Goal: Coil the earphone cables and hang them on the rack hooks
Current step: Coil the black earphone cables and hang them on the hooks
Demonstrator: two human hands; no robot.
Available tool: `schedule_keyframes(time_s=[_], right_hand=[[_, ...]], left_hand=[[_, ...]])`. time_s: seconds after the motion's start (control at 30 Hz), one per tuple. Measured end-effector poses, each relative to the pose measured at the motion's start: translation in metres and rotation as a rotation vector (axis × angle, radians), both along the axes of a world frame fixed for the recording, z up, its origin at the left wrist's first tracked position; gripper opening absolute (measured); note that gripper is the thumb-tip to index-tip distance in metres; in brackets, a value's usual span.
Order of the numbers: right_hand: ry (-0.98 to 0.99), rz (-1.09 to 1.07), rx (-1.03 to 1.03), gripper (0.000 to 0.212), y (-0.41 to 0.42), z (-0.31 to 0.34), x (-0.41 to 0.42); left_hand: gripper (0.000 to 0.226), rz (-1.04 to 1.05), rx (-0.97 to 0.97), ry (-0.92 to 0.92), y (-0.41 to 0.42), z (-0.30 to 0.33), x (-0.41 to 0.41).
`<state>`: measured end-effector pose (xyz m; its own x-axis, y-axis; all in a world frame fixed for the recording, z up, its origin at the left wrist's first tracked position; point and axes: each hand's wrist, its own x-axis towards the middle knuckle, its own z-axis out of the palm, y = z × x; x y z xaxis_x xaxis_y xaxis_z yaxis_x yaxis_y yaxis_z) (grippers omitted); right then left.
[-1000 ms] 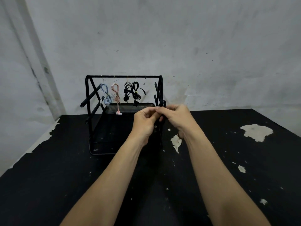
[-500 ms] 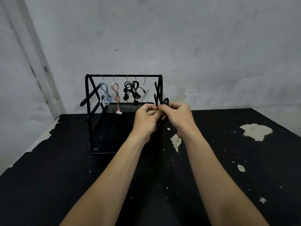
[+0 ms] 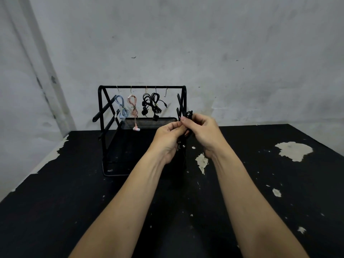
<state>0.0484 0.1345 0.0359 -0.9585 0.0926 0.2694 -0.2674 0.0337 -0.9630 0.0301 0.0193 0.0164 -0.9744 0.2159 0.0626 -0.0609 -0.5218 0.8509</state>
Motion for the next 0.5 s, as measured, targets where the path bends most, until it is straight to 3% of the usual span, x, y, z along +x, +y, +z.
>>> schedule_keyframes(time_s=[0.2,0.5], right_hand=[[-0.113,0.203,-0.189,0.013,-0.0043,0.0007,0.0008],[-0.082,0.119,-0.171,0.011,0.0044,0.004,-0.0028]], left_hand=[[0.011,-0.027,-0.011,-0.002,-0.0033,-0.0034,0.0012],[0.029,0.121,-0.024,0.125,-0.0045,-0.0057,-0.0017]])
